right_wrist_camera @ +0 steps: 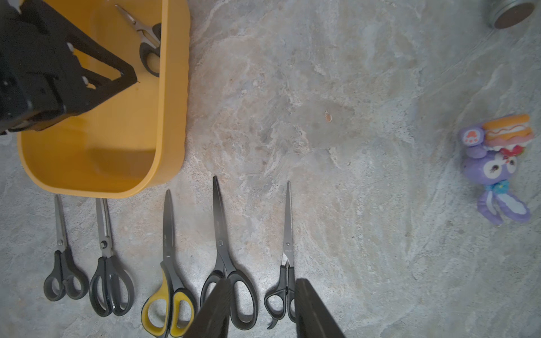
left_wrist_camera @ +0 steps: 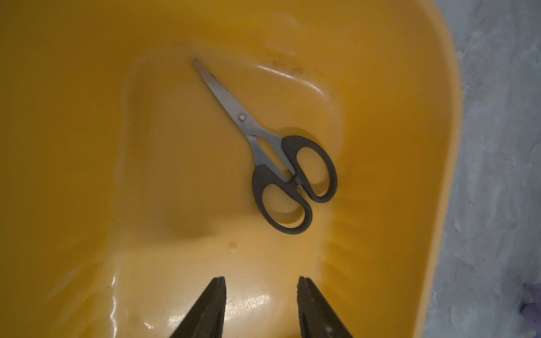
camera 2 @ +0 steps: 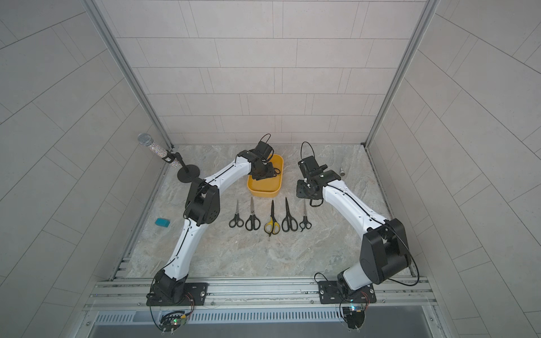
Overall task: Take the scissors out of the storage box
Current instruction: Pick up the scissors from the storage box.
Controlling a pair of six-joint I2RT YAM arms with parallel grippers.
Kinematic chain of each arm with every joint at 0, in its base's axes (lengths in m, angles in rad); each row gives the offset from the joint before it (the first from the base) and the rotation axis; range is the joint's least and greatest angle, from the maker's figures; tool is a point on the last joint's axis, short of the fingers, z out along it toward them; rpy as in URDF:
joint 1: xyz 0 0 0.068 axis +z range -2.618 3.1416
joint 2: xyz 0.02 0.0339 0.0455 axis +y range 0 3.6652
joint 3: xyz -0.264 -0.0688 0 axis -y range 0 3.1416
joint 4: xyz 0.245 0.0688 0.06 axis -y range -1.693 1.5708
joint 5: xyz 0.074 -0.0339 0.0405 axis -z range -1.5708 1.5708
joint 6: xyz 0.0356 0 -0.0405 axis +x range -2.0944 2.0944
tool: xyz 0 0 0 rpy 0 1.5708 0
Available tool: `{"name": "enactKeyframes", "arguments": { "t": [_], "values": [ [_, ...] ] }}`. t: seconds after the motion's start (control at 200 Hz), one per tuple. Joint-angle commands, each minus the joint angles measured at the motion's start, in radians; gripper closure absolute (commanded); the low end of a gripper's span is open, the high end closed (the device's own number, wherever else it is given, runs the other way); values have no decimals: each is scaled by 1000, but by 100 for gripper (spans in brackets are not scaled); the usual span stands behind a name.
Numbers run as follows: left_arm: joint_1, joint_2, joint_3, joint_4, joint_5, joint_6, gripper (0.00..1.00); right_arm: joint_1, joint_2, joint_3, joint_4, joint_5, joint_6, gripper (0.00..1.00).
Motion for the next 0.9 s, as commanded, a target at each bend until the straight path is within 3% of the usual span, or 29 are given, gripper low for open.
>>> {"name": "enactKeyframes", "arguments": {
  "t": [0.0, 0.155, 0.415, 0.67, 0.785, 0.895],
  "values": [
    [0, 15, 40, 39, -25, -53, 54, -3, -20, 8, -42, -22, 9, 59],
    [-4, 66, 112, 49, -35, -99, 54, -2, -28, -5, -56, -40, 13, 59],
    [-20, 152, 229, -126, -95, -197, 58, -5, -50, -13, -71, -38, 4, 59],
    [-55, 200, 280, -177, -182, -198, 59, -8, -80, -44, -59, -73, 12, 59],
    [-54, 221, 308, -181, -181, -203, 59, -8, -89, -61, -52, -90, 14, 59],
    [-50, 213, 315, -146, -100, -195, 59, -8, -84, -62, -50, -104, 9, 59]
  ]
}}
